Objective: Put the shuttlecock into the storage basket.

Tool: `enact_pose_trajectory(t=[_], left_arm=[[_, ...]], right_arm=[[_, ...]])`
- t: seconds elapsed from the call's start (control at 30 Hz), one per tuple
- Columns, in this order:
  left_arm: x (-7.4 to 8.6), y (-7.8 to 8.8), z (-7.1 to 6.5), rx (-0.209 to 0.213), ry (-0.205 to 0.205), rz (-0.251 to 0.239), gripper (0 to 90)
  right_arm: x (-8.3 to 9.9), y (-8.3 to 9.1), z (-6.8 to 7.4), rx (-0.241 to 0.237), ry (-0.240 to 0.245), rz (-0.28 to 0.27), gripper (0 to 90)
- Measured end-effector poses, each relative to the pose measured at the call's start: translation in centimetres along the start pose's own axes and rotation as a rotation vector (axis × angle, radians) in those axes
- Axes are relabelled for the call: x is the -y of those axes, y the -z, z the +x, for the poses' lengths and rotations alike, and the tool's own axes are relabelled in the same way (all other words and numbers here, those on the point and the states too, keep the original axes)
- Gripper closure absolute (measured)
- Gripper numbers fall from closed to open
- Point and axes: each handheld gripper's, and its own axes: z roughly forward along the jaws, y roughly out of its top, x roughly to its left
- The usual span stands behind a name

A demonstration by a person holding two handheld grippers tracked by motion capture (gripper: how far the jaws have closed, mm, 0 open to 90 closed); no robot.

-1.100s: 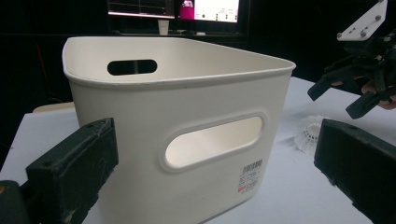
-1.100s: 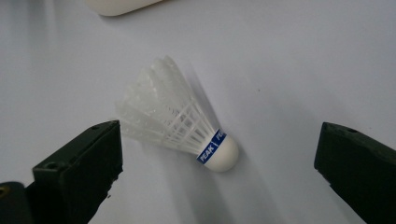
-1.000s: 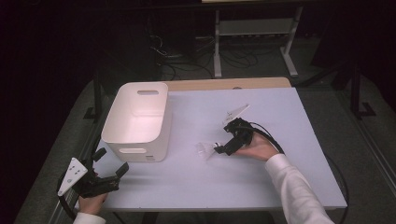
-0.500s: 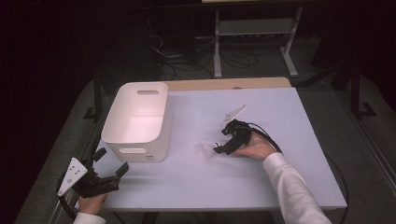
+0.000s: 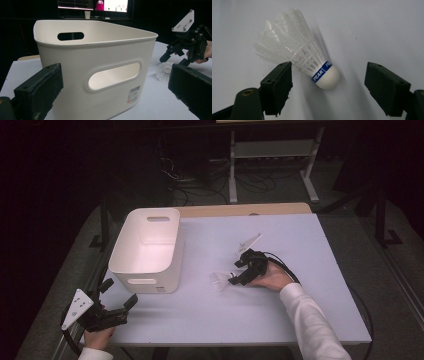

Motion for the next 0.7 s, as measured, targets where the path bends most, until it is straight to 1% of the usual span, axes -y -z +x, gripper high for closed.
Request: enact_pose_trajectory(t=[0.17,0.23,0.37,0.5,0.63,0.67,0.7], left_arm=[[-0.01,0.02,-0.03,0.000,0.000,0.001,0.0],[-0.01,0.00,-0.01,0.001,0.000,-0.001,0.0],[-0.02,0.03,-0.03,-0.001,-0.001,0.003,0.0],[-0.01,0.02,-0.03,0.000,-0.001,0.002,0.0],[-0.01,0.03,-0.02,-0.001,-0.002,0.002,0.0],[-0.01,0.02,-0.01,0.001,-0.002,0.000,0.0],[-0.01,0.01,-0.02,0.000,0.000,0.000,0.0]], right_arm=[[0.07,0.07,-0.18,-0.004,0.004,-0.006,28.2],[0.04,0.11,-0.23,-0.006,0.010,-0.015,29.3],[0.06,0.02,-0.23,-0.014,0.005,-0.015,31.8],[0.06,-0.28,-0.34,-0.022,0.025,-0.012,33.4],[0.00,-0.68,-0.20,-0.027,0.032,-0.005,36.8],[0.00,-0.79,-0.34,-0.020,0.052,-0.006,37.8],[0.00,-0.87,-0.31,-0.021,0.053,-0.007,39.0]])
